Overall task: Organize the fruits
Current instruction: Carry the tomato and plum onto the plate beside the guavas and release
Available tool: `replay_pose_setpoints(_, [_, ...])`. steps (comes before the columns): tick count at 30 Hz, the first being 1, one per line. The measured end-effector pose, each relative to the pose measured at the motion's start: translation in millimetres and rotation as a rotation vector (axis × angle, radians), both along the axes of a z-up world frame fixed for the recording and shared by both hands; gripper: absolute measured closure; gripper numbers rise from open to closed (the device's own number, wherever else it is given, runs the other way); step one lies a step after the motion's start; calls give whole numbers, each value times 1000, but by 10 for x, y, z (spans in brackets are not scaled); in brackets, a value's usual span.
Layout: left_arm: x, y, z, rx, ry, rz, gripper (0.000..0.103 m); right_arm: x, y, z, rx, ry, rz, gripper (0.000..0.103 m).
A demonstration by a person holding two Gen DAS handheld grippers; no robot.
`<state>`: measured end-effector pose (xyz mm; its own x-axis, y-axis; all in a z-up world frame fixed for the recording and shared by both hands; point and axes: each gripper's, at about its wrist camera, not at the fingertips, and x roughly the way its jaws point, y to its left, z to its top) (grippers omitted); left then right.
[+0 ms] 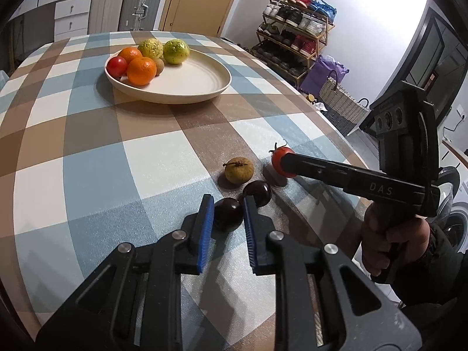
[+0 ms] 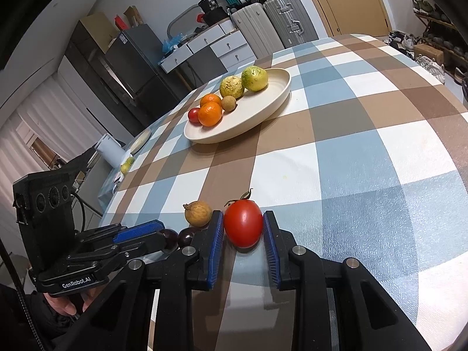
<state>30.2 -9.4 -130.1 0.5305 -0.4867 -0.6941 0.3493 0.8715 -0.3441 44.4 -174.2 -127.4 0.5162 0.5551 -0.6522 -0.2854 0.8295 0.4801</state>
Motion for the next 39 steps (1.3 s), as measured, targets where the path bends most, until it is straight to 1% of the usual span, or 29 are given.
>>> replay_pose_setpoints(5, [0, -18, -4, 8, -2, 3, 86, 2, 1, 3, -1, 1, 0, 75])
replay_pose_setpoints(6, [5, -17, -10, 12, -2, 4, 85, 1, 3, 7, -1, 1, -1, 75])
replay_pose_setpoints(8, [25, -25, -46, 49, 10, 24, 83, 4, 2, 1, -2, 2, 0, 75])
replay_pose_setpoints(9, [38, -15, -71, 49, 21, 27, 83, 4, 1, 0, -2, 2, -1, 75])
replay_pose_setpoints(11, [45, 21, -85, 17, 29, 30, 83, 0, -3, 2, -1, 4, -2, 75])
replay_pose_setpoints(16, [40, -3, -76, 16, 19, 8, 83, -2, -6, 9, -1, 5, -2, 75])
replay_pose_setpoints(20, [63, 18, 35, 16, -10, 10, 83, 19, 3, 43, -5, -5, 6, 75])
replay_pose_setpoints(23, [136, 66, 195, 21, -48, 16, 83, 64, -2, 143, 0, -32, 20, 75])
replay_pose_setpoints(27, [371, 126, 407, 42, -91, 31, 83, 226, -18, 313, 12, -73, 38, 75])
replay_pose_setpoints(32, [823, 186, 589, 48, -108, 57, 83, 555, -31, 490, 44, -102, 55, 75])
replay_pose_setpoints(36, [1234, 143, 647, 46, -103, 66, 83, 862, -17, 557, 59, -110, 67, 75])
replay_pose_setpoints(39, [1532, 98, 623, 46, -90, 69, 83, 1103, 18, 565, 63, -109, 81, 75])
